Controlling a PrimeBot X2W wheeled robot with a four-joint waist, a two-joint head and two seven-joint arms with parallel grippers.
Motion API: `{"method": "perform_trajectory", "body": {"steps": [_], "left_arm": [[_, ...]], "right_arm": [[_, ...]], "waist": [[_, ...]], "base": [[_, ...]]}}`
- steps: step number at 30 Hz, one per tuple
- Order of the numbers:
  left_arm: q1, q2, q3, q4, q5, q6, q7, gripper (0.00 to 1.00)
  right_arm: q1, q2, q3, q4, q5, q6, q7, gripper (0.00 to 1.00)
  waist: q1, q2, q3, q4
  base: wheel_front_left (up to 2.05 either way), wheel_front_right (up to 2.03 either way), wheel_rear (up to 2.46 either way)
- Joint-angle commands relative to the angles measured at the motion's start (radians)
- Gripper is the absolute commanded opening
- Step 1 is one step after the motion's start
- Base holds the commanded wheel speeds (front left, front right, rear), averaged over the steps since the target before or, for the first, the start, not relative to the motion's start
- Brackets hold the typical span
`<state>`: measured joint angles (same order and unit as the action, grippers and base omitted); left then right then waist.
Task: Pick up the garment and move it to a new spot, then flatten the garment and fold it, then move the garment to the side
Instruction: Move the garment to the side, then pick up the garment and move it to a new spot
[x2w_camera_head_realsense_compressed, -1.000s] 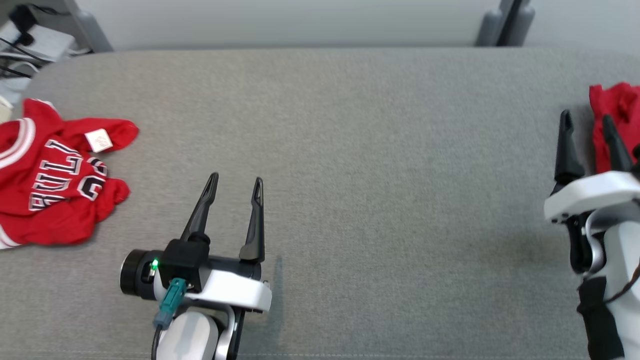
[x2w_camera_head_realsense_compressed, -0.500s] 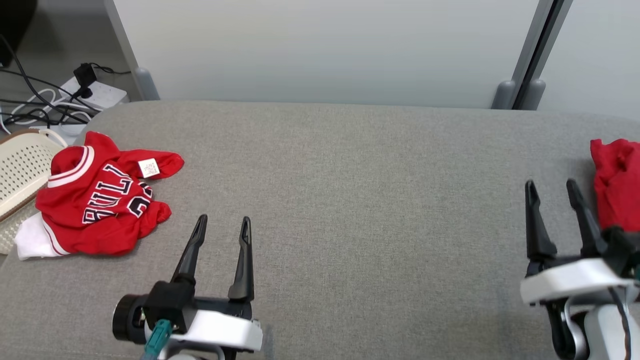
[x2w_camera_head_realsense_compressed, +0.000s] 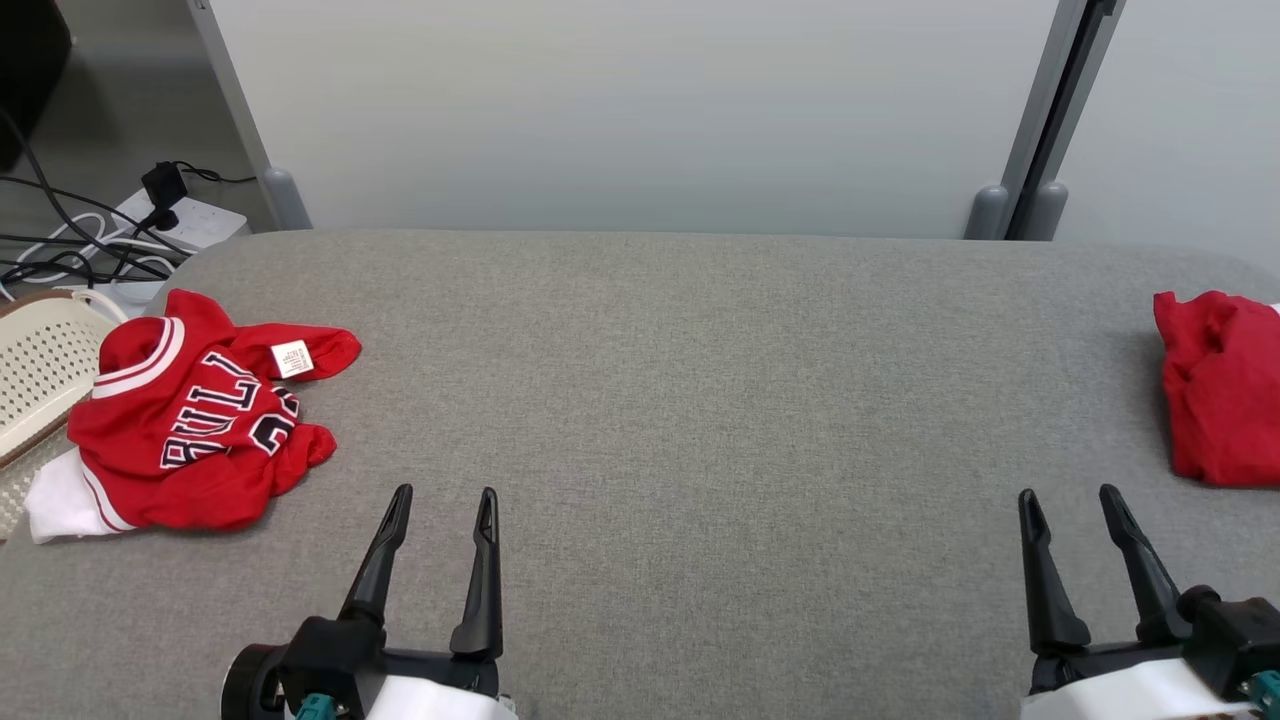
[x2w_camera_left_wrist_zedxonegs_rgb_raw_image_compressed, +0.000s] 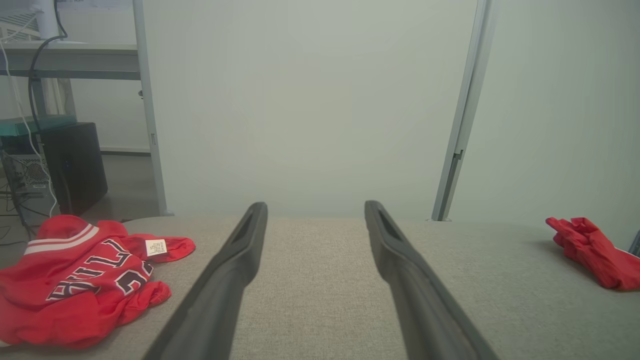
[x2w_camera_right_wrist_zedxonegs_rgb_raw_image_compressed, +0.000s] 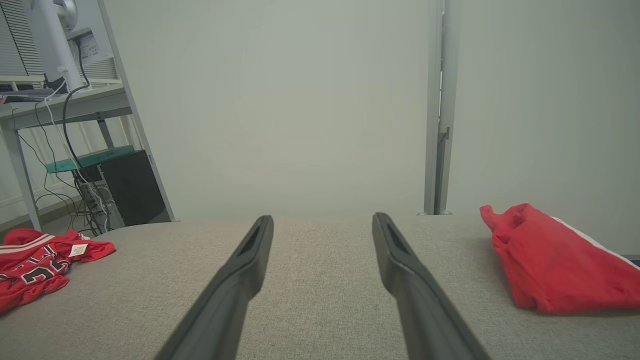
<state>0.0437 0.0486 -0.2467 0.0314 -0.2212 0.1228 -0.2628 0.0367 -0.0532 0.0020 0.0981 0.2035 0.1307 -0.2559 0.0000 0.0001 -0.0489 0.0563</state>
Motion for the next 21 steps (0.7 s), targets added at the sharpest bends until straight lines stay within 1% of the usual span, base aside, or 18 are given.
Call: {"method": "perform_trajectory", "body": {"steps": [1, 7, 21], "left_arm": [[-0.022, 0.002, 0.034, -0.031, 0.002, -0.009, 0.001, 1.0], [-0.007, 0.002, 0.041, -0.019, -0.002, -0.005, 0.001, 1.0], [-0.01, 0.002, 0.049, 0.003, 0.002, -0.001, 0.001, 1.0]], "right_arm": [[-0.017, -0.007, 0.027, -0.034, 0.003, 0.0, -0.006, 1.0], [0.006, -0.007, 0.055, -0.046, 0.002, 0.0, -0.006, 1.0], [0.004, -0.003, 0.067, -0.038, 0.009, 0.0, -0.006, 1.0]], "waist": [[0.0, -0.0001, -0.001, -0.003], [0.0, -0.0001, -0.006, -0.021], [0.0, -0.0001, -0.001, -0.041]], "base": [[0.0, 0.0, 0.0], [0.0, 0.0, 0.0], [0.0, 0.0, 0.0]]}}
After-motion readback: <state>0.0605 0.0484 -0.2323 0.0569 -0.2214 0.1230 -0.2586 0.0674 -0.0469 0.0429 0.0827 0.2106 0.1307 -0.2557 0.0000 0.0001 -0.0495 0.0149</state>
